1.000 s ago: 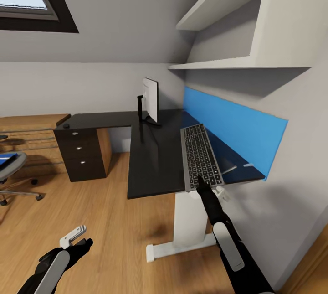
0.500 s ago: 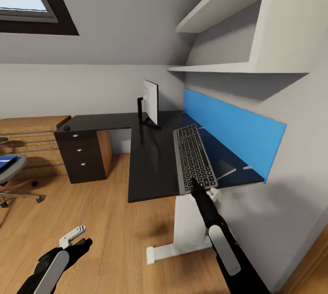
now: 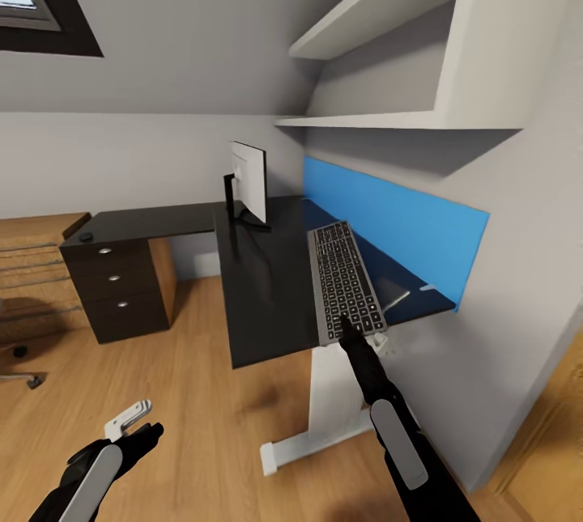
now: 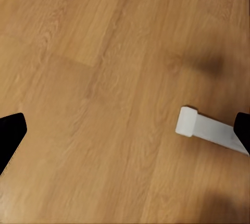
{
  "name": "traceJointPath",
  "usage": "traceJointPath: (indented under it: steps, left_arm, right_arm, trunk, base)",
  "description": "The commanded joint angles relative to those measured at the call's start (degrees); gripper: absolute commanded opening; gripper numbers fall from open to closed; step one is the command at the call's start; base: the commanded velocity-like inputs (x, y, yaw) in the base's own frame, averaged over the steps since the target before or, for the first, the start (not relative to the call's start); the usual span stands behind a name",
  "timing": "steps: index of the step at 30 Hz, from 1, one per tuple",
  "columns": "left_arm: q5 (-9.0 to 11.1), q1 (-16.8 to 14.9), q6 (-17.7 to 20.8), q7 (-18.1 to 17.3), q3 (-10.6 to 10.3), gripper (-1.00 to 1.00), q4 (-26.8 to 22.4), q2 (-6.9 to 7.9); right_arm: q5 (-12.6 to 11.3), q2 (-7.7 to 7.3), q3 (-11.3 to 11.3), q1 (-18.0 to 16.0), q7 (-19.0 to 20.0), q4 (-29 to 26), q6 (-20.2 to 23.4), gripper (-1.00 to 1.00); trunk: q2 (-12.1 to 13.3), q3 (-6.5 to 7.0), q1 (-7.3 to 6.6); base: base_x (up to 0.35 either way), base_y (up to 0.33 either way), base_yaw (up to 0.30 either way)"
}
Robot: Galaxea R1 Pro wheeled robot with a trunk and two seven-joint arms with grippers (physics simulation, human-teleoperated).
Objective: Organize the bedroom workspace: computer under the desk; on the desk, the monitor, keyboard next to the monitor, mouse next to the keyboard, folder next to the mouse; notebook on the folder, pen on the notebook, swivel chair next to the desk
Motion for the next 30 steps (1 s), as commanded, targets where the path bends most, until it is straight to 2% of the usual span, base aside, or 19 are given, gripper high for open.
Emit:
traceJointPath:
  steps: [1,7,23,30]
  left_arm:
    - [0.58,-0.02,0.08,0.43,0.0,1.0,-0.07,0.03]
    - [0.58,-0.02,0.08,0.43,0.0,1.0,-0.07,0.03]
    - [0.67,-0.03,0.08,0.43,0.17,1.0,-0.07,0.11]
    - [0.65,-0.02,0.11,0.43,0.14,1.0,-0.07,0.11]
  right_arm:
    - [-0.6,-0.01,0.08,-0.05,0.24,0.05,-0.22,-1.0]
    - [-0.61,-0.07,0.02,-0.05,0.16,0.04,-0.06,-1.0]
    - [-0.6,-0.32,-0.01,-0.05,0.1,-0.05,-0.11,-1.0]
    - [-0.57,-0.34,-0.09,-0.05,0.29,-0.13,-0.27,-1.0]
  trunk:
    - [-0.03,-0.07,-0.01]
    - [-0.03,-0.2,-0.01]
    - [-0.03,-0.23,-0.01]
    - [-0.03,-0.23,-0.01]
  base:
    - [0.001,0.307,-0.261]
    - [0.001,0.307,-0.164]
    - [0.001,0.308,-0.011]
    - [0.193,0.215,0.0]
